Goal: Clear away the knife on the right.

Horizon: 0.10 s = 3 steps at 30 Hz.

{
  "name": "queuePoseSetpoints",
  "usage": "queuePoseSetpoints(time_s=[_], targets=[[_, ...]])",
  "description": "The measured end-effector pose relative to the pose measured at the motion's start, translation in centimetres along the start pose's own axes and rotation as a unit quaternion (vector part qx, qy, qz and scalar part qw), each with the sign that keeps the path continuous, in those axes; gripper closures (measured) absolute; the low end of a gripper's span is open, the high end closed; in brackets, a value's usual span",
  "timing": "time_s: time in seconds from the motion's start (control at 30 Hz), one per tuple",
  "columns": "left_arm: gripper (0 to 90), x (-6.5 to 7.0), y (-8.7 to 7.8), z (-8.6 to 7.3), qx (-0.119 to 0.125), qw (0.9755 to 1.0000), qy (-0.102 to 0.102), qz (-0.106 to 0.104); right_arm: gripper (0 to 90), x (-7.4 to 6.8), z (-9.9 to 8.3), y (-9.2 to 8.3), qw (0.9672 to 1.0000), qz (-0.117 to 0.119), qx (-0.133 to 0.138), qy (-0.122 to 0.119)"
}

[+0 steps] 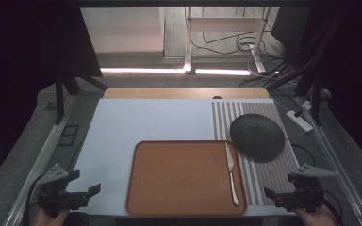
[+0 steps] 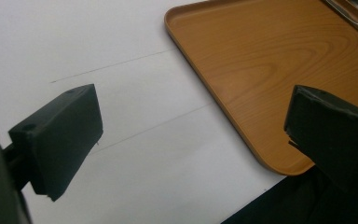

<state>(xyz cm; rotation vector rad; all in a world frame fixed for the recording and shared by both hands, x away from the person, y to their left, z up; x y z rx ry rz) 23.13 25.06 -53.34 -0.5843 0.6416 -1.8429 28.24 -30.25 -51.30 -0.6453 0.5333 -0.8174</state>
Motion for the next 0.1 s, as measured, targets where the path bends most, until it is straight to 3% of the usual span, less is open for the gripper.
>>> queuePoseSetpoints(time_s=[0.1], targets=[[4.2, 0.01, 0.02, 0.07, 0.001, 1.0000, -0.001, -0.001, 0.0, -0.03, -0.08, 0.15, 1.0000, -0.001, -0.006, -0.003]])
Point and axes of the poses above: each handheld gripper's, and its own axes: y roughly forward along the jaws, z roughly out of its top, x roughly to its right, the point moved 10 cm from there along y, roughly forward along the jaws, and after that the axes turned 9 degrees about z, right-handed, at the moved point
